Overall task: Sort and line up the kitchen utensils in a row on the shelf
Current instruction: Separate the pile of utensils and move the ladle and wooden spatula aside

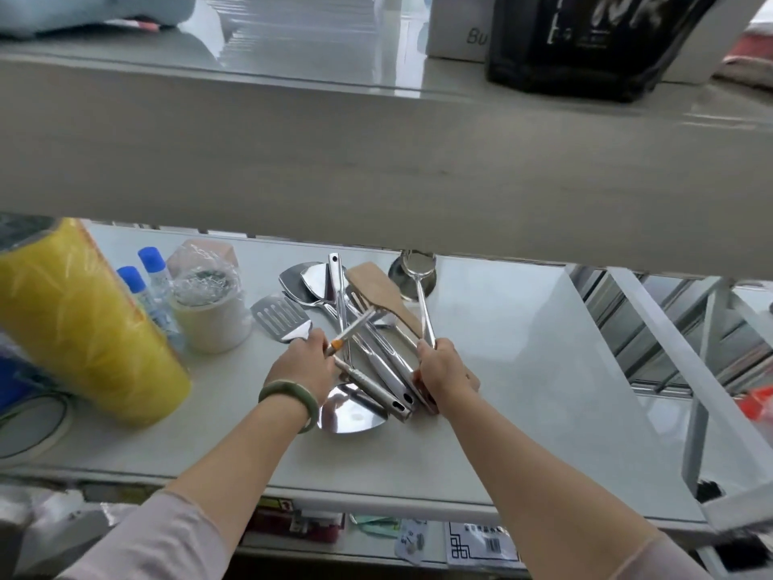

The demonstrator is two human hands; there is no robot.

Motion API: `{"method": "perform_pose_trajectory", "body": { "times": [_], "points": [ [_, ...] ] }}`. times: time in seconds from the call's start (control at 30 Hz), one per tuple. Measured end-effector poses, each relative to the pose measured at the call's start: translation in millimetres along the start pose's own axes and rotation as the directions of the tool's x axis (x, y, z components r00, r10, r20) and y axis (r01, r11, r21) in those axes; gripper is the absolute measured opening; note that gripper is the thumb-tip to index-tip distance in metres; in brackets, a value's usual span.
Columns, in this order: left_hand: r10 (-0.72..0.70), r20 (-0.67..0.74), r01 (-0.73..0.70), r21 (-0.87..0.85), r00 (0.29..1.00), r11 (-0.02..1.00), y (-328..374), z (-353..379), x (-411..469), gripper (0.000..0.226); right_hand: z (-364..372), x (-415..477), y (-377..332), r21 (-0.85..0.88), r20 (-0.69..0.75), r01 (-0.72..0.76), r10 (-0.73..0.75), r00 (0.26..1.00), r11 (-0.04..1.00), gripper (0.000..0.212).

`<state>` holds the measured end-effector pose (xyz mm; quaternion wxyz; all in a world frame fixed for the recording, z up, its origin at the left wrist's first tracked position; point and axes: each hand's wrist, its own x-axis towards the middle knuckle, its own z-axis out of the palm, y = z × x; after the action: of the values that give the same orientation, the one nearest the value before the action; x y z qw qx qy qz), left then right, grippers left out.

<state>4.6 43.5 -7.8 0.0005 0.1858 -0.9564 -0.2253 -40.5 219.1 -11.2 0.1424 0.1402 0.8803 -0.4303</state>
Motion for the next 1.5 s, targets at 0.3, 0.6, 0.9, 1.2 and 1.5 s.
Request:
{"method": "perform_pose_trajectory", "body": {
  "times": [0.3, 0.6, 0.9, 1.2, 1.5],
  "points": [
    [-0.337, -0.073, 0.298, -0.322, 0.938, 0.899, -1.7, -6.7, -3.9, 0.026, 12.6, 1.8, -1.3, 0.2, 0.039, 0.085, -0.095, 0.995, 0.976, 0.025],
    [-0.244, 0.008, 0.217, -0.486, 0.97, 0.846, 24.2, 3.3, -26.4, 0.018, 15.4, -17.2, -12.9, 0.234, 0.047, 0.233, -0.25, 0.967, 0.944, 0.025],
    [-0.133, 0.244, 0.264, -0.656, 0.961, 0.707, 88.3, 32.7, -56.0, 0.028, 4.3, -19.1, 0.9, 0.358, -0.001, 0.197, -0.211, 0.977, 0.913, 0.027],
    [0.089, 0.256, 0.122, -0.703, 0.963, 0.7, 150.8, 81.4, -91.8, 0.028, -60.7, -2.5, 60.1, 0.292, -0.095, 0.12, -0.096, 0.991, 0.949, 0.023],
    [0.035, 0.397, 0.247, -0.635, 0.917, 0.732, 238.8, 133.5, -112.2, 0.032, -139.0, 21.6, 123.0, 0.244, -0.116, -0.003, 0.032, 0.993, 0.97, 0.029]
  ]
}}
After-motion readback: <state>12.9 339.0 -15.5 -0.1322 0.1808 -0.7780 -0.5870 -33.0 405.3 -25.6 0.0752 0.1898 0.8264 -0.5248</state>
